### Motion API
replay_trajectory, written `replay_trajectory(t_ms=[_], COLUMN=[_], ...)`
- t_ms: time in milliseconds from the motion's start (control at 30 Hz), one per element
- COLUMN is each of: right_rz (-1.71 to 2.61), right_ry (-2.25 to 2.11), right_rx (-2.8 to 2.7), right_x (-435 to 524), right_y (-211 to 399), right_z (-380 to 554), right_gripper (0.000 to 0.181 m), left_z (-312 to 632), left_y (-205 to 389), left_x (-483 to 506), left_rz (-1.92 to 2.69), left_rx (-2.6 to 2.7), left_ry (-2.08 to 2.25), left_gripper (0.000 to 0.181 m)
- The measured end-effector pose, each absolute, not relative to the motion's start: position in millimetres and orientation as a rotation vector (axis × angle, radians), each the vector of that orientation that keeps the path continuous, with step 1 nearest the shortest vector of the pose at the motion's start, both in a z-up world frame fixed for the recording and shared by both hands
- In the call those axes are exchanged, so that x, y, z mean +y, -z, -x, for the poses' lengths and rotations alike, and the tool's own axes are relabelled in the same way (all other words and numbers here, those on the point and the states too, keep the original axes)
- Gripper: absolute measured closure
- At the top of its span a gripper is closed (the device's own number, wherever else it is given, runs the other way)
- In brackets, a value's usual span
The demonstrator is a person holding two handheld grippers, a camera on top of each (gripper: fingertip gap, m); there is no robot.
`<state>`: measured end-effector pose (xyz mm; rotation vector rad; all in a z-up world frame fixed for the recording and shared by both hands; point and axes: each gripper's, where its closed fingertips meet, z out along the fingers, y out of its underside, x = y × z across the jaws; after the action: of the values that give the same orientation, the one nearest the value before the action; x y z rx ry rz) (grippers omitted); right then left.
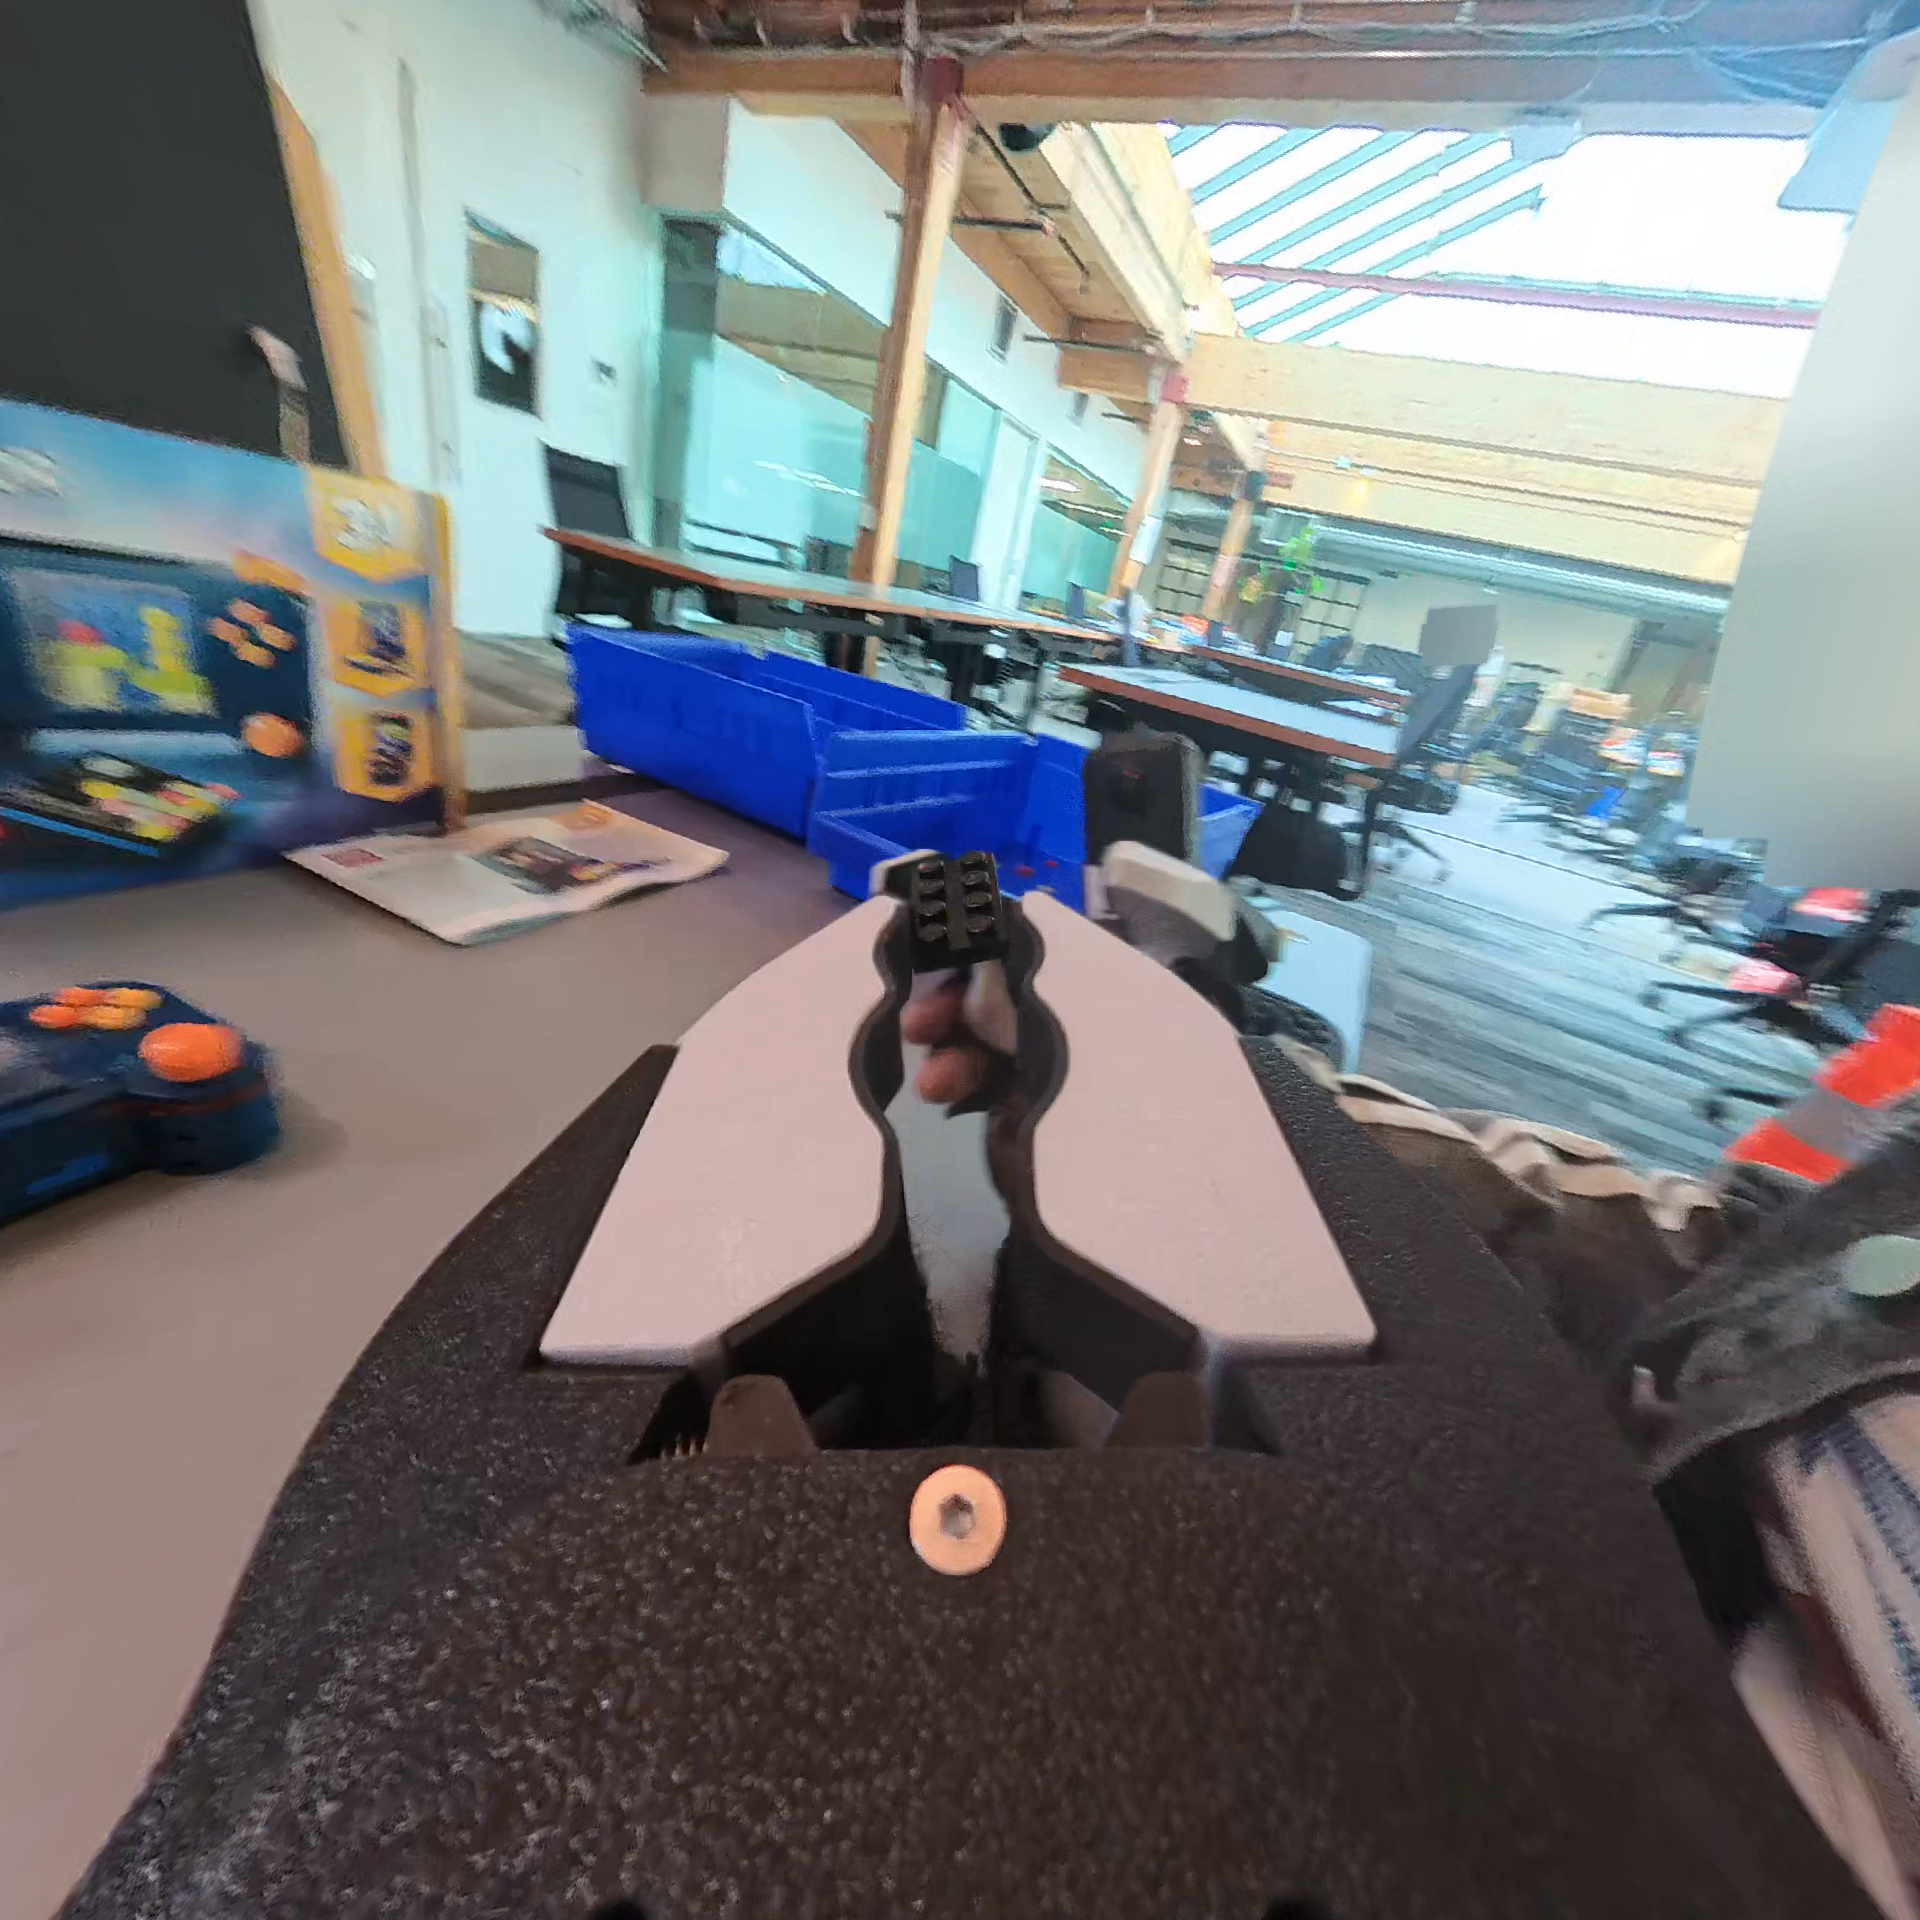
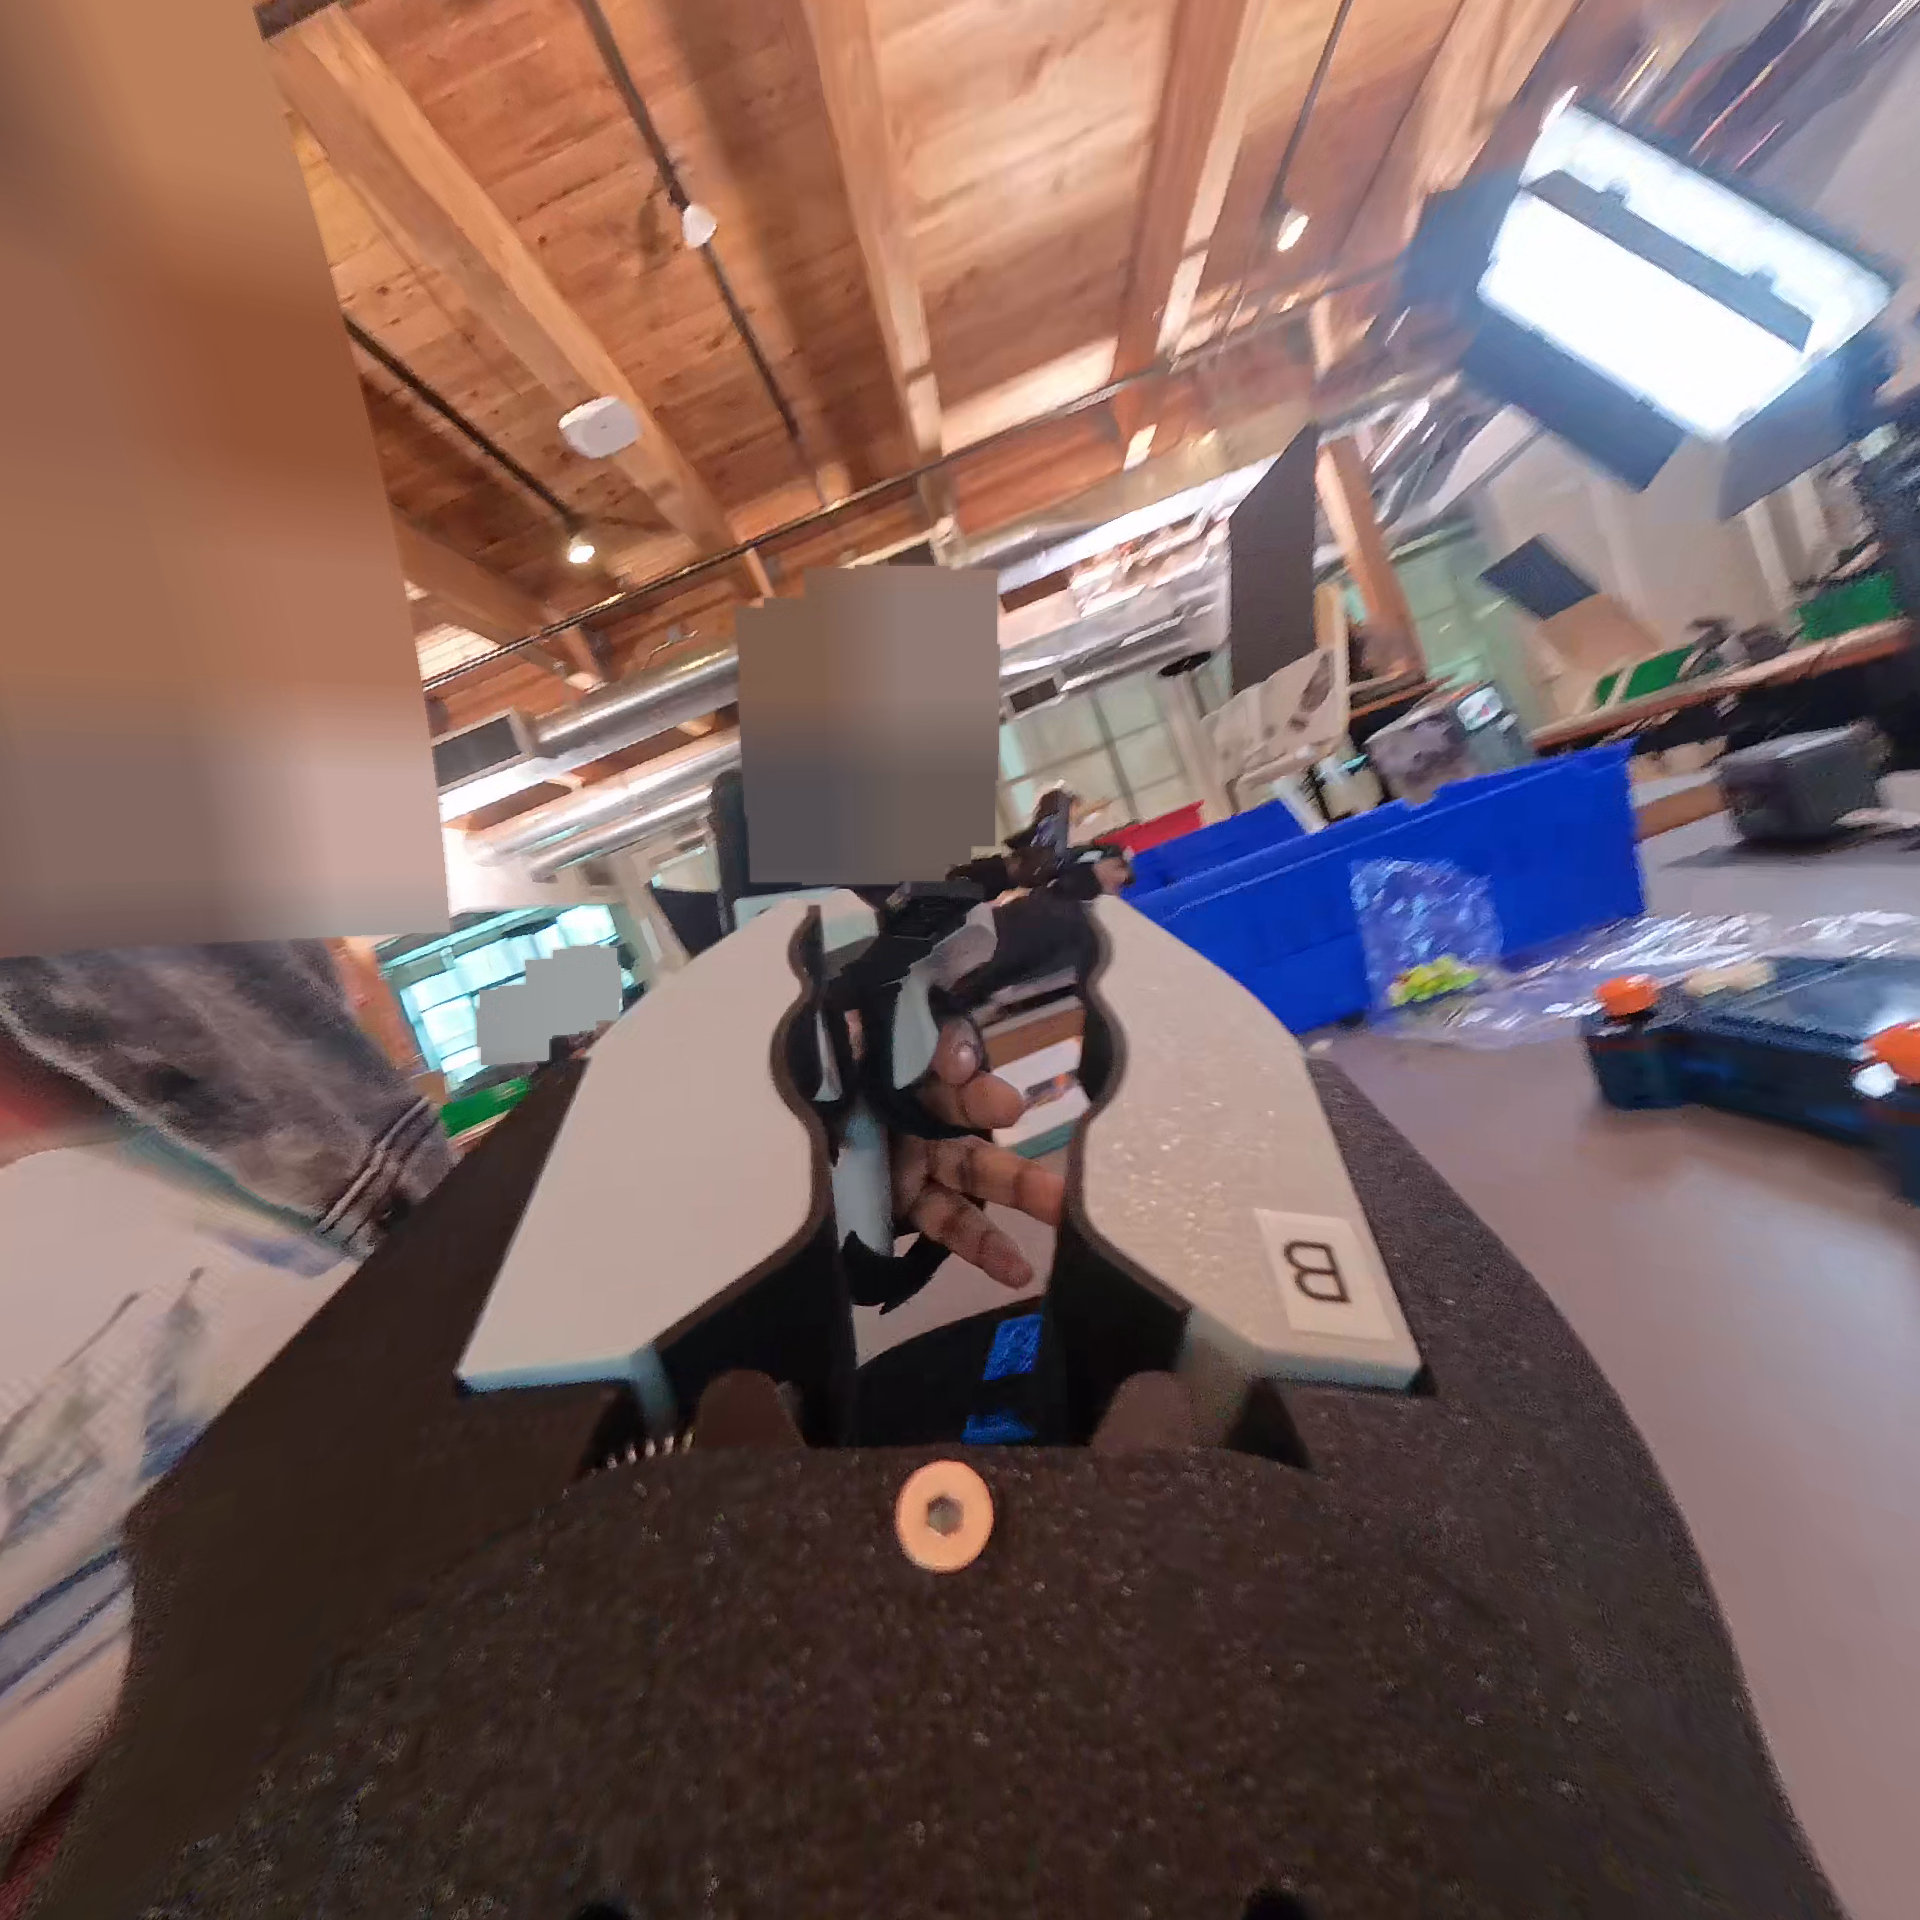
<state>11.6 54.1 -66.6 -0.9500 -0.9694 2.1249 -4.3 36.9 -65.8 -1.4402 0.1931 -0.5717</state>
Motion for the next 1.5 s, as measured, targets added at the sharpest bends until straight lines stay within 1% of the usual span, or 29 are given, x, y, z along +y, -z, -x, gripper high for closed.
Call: replay_trajectory(t_ms=[100,167,233,300,367,467,500,533,567,600,633,733,833,867,900,1000,1033,1100,1167,1233,1267,1300,1333,1367,1400,1467,1500], right_rz=[0.982,0.972,0.932,0.911,0.905,0.929,0.931,0.934,0.936,0.938,0.942,0.938,0.944,0.948,0.958,0.966,0.966,0.971,0.981,0.980,0.981,0.994,1.037,1.107,1.182,1.307,1.344], right_ry=[-2.010,-1.954,-1.920,-1.870,-1.830,-1.765,-1.757,-1.752,-1.752,-1.758,-1.760,-1.753,-1.739,-1.739,-1.736,-1.732,-1.732,-1.749,-1.759,-1.740,-1.726,-1.711,-1.697,-1.682,-1.662,-1.564,-1.493], right_rx=[-0.863,-0.829,-0.812,-0.808,-0.826,-0.882,-0.886,-0.878,-0.864,-0.845,-0.827,-0.806,-0.805,-0.807,-0.809,-0.817,-0.818,-0.830,-0.864,-0.923,-0.962,-1.013,-1.076,-1.162,-1.271,-1.470,-1.546], right_x=[73,79,80,81,80,77,77,78,80,82,85,88,90,90,90,91,91,89,84,78,74,70,65,60,52,39,36], right_y=[65,62,58,56,57,64,64,64,63,62,61,60,60,61,63,64,64,66,69,73,76,81,89,101,114,137,148], right_z=[-10,-10,-13,-14,-12,-5,-5,-5,-5,-6,-7,-8,-8,-7,-6,-6,-6,-5,-3,0,1,4,7,11,14,17,19], right_gripper=[0.112,0.095,0.092,0.085,0.075,0.066,0.064,0.061,0.058,0.056,0.053,0.053,0.054,0.055,0.057,0.065,0.067,0.071,0.073,0.076,0.081,0.090,0.098,0.104,0.106,0.116,0.117], left_z=[63,128,200,274,330,380,391,401,407,410,410,395,355,333,303,192,153,95,63,45,39,34,28,24,25,31,32], left_y=[53,38,22,18,22,42,49,53,58,60,57,34,16,11,9,22,35,67,106,136,147,153,158,163,167,170,171], left_x=[25,9,-13,-33,-42,-36,-34,-33,-32,-32,-33,-31,-26,-22,-17,-6,-5,-4,-1,0,0,1,1,0,-1,1,1], left_rz=[1.428,1.421,1.437,1.513,1.602,1.728,1.768,1.787,1.816,1.838,1.830,1.687,1.592,1.567,1.554,1.543,1.553,1.625,1.738,1.804,1.834,1.858,1.888,1.921,1.952,1.987,1.993], left_rx=[0.123,0.058,-0.008,-0.108,-0.194,-0.301,-0.337,-0.372,-0.403,-0.422,-0.413,-0.312,-0.220,-0.169,-0.086,0.208,0.315,0.431,0.519,0.614,0.656,0.671,0.692,0.720,0.733,0.707,0.690], left_ry=[0.278,-0.062,-0.373,-0.597,-0.649,-0.499,-0.460,-0.442,-0.435,-0.444,-0.469,-0.551,-0.480,-0.423,-0.340,-0.040,0.077,0.241,0.260,0.224,0.215,0.213,0.224,0.235,0.225,0.179,0.182], left_gripper=[0.165,0.165,0.165,0.165,0.165,0.165,0.145,0.100,0.064,0.041,0.035,0.035,0.035,0.042,0.054,0.095,0.105,0.107,0.106,0.111,0.118,0.126,0.129,0.139,0.145,0.156,0.161])
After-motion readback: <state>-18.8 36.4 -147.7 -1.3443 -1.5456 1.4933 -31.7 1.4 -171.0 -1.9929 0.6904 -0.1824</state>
